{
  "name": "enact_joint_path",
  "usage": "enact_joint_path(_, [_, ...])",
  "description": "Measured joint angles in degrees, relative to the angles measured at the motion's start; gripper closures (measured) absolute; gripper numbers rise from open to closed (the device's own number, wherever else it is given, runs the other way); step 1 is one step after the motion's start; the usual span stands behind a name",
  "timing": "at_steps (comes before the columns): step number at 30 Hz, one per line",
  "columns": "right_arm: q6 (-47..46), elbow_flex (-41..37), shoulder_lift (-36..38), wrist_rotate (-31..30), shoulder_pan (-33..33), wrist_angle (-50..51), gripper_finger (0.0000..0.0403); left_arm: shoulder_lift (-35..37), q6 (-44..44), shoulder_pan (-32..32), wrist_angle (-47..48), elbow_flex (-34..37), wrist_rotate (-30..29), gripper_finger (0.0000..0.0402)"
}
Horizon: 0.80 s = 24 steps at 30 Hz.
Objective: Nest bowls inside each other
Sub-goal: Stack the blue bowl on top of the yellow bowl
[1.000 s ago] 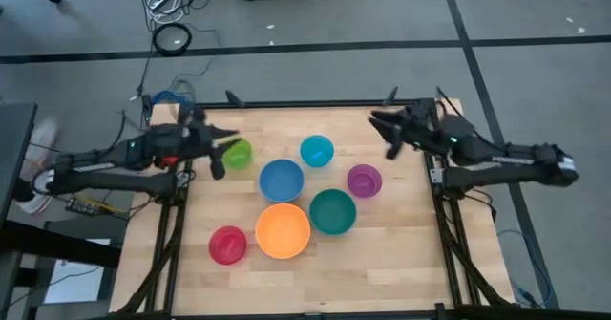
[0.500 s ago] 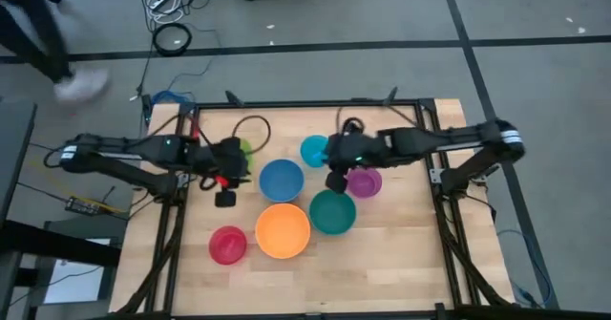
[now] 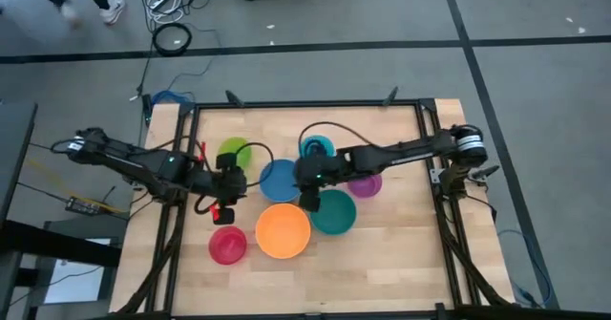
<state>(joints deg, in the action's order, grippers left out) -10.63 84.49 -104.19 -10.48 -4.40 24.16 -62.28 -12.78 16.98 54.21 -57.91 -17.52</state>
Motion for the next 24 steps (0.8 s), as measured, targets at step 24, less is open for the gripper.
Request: enact_joint_path(24, [-0.82, -0.02, 1.33, -1.51, 0.76, 27.59, 0.0217, -8.98, 1.41, 1.47, 9.6, 0.04, -8.07, 0.0302])
